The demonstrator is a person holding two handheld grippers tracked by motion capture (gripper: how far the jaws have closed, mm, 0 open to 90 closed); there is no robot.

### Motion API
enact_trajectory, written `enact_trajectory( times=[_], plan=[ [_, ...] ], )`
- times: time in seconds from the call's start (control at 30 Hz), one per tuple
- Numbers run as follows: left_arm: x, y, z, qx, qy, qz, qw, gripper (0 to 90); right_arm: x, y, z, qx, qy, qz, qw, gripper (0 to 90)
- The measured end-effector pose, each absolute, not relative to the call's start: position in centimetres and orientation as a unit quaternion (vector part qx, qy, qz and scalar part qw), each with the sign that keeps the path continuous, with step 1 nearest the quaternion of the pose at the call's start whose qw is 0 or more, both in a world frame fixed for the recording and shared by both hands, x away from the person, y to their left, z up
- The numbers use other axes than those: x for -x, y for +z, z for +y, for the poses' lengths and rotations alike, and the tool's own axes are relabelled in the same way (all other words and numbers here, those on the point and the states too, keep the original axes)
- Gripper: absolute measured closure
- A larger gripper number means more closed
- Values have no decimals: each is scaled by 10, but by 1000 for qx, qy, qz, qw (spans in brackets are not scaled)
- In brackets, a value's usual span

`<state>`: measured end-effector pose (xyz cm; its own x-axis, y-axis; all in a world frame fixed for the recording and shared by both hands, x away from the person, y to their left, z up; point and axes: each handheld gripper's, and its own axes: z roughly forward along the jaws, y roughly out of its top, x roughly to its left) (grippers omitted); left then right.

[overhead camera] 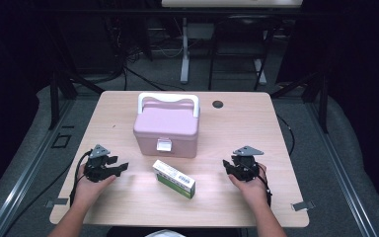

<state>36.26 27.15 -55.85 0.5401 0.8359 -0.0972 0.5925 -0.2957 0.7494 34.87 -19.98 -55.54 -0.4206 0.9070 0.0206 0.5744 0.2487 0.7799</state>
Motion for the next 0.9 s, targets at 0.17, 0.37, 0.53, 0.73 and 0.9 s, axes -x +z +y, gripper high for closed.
enact_trajectory(
  times=[0.17,0.37,0.53,0.73,0.9],
  plan=[
    [-364,-559,265,-793,164,441,387,444,-348,-555,-206,-504,383,747,204,586],
    [-360,-557,262,-799,160,430,387,493,-348,-555,-207,-511,395,742,180,591],
    [-357,-555,261,-798,155,433,389,504,-345,-554,-203,-507,392,746,179,586],
    [-355,-554,261,-799,155,432,388,506,-342,-551,-199,-491,404,754,164,591],
    [-353,-553,261,-799,155,432,389,511,-340,-548,-194,-475,404,765,162,593]
  ],
)
